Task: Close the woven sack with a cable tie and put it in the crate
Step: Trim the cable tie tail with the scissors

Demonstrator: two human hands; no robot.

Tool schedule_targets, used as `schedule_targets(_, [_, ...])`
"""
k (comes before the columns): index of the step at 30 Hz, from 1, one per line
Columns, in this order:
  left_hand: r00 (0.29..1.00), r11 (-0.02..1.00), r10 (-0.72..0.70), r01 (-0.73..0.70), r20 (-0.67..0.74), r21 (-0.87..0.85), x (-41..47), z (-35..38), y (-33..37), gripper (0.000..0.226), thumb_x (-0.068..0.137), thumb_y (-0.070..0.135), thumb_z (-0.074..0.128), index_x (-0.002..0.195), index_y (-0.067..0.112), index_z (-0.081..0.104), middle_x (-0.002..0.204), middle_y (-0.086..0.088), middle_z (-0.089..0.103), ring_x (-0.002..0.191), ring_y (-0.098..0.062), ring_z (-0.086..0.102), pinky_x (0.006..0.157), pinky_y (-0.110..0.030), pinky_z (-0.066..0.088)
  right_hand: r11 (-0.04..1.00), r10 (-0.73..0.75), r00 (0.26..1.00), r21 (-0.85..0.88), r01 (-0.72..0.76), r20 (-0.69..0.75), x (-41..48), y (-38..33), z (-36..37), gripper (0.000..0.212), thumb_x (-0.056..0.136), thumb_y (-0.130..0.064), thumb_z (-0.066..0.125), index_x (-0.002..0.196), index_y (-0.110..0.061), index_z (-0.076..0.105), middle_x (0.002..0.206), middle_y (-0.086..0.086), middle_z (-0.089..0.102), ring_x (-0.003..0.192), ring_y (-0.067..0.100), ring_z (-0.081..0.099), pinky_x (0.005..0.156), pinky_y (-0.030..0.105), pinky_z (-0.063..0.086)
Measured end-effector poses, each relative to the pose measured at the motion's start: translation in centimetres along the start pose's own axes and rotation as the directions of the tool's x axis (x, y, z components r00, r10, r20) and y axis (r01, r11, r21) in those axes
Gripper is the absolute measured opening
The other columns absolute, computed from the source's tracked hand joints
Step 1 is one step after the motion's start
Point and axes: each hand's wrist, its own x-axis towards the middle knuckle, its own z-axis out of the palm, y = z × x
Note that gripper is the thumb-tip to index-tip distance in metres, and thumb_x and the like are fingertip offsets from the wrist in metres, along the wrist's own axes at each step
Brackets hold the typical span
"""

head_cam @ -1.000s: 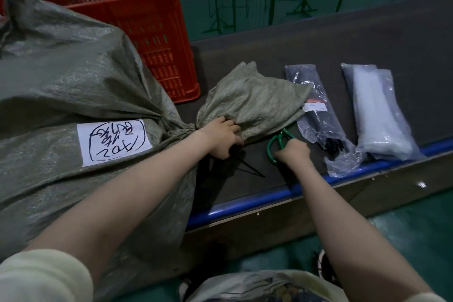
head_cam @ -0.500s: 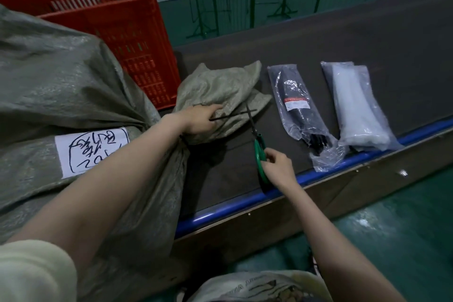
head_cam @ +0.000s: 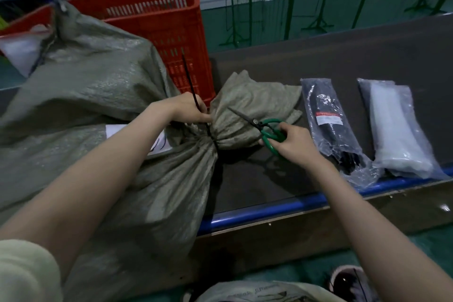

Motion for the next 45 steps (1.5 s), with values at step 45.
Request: schedule_targets(45, [0.974,0.980,0.193,-0.198,-0.119,-0.029,-0.7,-0.3,0.1,0.028,0.088,0.031,0.056,0.061,0.037,0.052,0.067,0.023,0.053,0.066,-0.001,0.049,0.065,-0.025,0.036,0.812,-0.177,0.937,-0.493,0.313,0.302,3.6,-3.8,2.4,0.079,0.066,-0.077,0.052,0.110,-0.011,0.055,0.113,0.015,0.060,0.109,0.032,0.053,0.092,0.037,0.040])
